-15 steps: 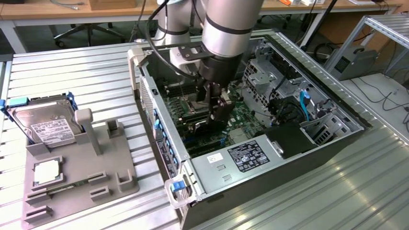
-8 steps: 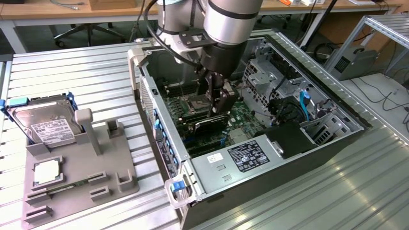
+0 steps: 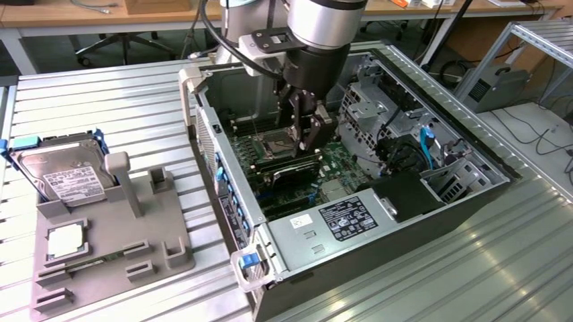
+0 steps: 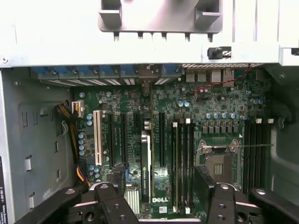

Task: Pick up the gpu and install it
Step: 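Insert the gpu into the slot, then press down on the gpu until it lock into place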

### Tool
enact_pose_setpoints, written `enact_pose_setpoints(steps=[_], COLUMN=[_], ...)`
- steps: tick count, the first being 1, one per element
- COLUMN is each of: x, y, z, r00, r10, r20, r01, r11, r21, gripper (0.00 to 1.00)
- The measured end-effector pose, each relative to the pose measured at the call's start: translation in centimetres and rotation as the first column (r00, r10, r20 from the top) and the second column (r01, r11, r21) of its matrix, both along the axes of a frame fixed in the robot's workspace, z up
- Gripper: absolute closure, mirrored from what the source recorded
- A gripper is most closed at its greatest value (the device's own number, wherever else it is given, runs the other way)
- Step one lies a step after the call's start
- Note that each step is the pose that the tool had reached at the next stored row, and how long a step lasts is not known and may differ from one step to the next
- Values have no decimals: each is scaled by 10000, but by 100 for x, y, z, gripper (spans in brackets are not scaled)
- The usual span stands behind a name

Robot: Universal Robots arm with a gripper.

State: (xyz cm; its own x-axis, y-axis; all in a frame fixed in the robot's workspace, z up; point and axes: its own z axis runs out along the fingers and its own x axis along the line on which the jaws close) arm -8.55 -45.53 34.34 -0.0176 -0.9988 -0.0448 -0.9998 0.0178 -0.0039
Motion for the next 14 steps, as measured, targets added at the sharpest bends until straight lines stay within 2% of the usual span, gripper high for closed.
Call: enact_pose_setpoints(steps=[14], x=[0], y=[0], z=[2], r00=[10000], r10=[0], r20=[0], r01=[0], r11=[10000], r21=[0], gripper=[30])
